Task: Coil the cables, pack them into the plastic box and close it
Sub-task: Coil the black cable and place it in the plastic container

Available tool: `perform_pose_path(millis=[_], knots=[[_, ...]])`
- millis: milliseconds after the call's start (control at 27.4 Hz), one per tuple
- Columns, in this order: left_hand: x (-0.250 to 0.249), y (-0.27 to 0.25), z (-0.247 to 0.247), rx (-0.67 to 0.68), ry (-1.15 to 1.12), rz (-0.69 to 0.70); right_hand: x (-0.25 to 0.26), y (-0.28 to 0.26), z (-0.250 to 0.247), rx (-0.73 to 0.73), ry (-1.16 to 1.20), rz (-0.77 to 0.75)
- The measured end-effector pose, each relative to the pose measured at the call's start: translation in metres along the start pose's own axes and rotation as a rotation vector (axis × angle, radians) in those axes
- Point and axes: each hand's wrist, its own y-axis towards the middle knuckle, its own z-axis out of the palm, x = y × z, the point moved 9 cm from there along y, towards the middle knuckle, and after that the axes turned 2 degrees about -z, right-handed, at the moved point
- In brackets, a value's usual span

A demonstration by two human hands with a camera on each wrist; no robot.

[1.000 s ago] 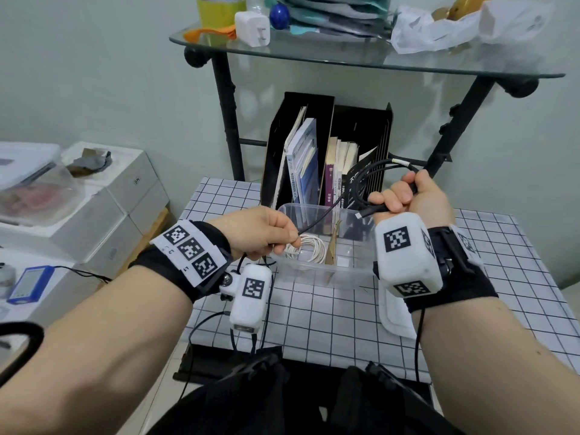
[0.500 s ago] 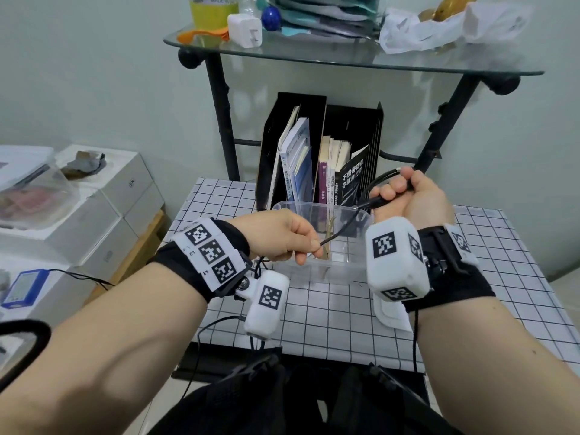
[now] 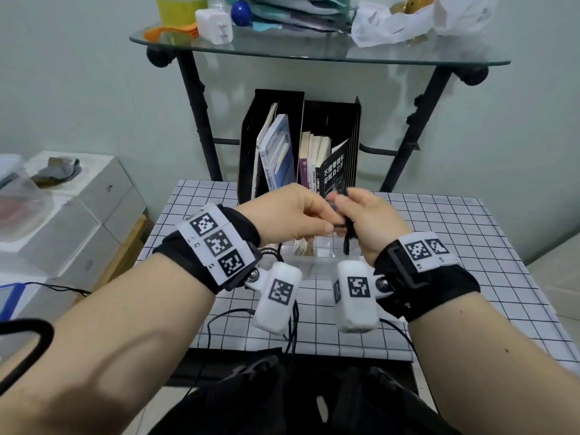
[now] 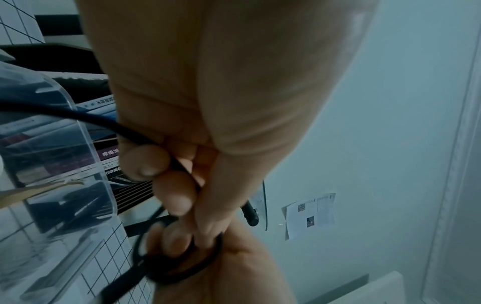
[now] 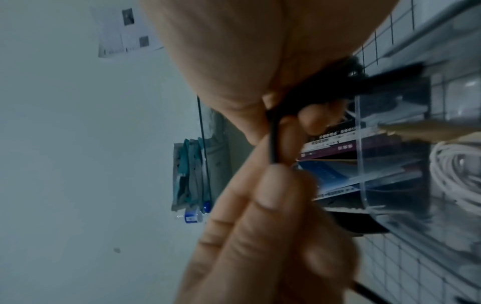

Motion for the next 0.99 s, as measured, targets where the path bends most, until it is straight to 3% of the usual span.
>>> perform_pose_path(millis=[182, 401, 584, 730, 985], knots=[[0.004, 0.008, -0.013, -0.167, -0.176, 0.016, -0.009, -0.011, 0.016, 0.194, 0.135, 0.171], [0.010, 0.017, -0.022, -0.289, -0.240, 0.023, -0.003, -0.018, 0.022, 0.267, 0.150, 0.255], [0.024, 0.021, -0.018, -0.212, -0.202, -0.017, -0.004, -0.020, 0.023, 0.301, 0.304, 0.255], [0.033, 0.026, -0.010, -0.177, -0.363, -0.070, -0.008, -0.018, 0.022, 0.319, 0.412, 0.274], [0.038, 0.030, -0.005, -0.153, -0.544, -0.117, -0.009, -0.018, 0.024, 0.375, 0.358, 0.297]])
